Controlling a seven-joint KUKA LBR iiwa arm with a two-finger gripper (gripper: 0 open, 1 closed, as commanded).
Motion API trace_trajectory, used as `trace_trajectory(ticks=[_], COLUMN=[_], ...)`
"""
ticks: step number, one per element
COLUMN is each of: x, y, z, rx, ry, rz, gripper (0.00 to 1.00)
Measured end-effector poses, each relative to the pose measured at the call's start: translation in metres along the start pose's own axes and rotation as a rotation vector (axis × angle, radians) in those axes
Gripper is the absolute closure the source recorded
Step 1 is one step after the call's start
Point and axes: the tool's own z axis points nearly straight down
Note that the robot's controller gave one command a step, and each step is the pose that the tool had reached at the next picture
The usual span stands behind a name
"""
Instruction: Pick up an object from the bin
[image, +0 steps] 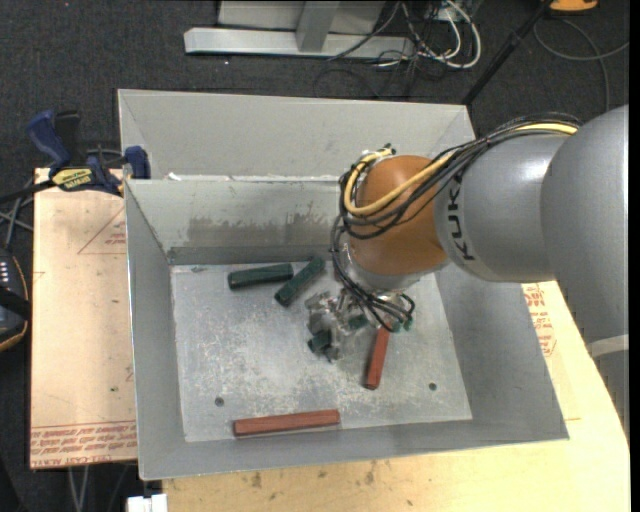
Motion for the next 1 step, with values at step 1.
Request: trace_trajectory(ticks=[1], x=[0.0345], y=[-0.0167], z=[-0.1804], rx=[0.005], ry=[-0.007], rz=[-0.060], gripper=[1.00])
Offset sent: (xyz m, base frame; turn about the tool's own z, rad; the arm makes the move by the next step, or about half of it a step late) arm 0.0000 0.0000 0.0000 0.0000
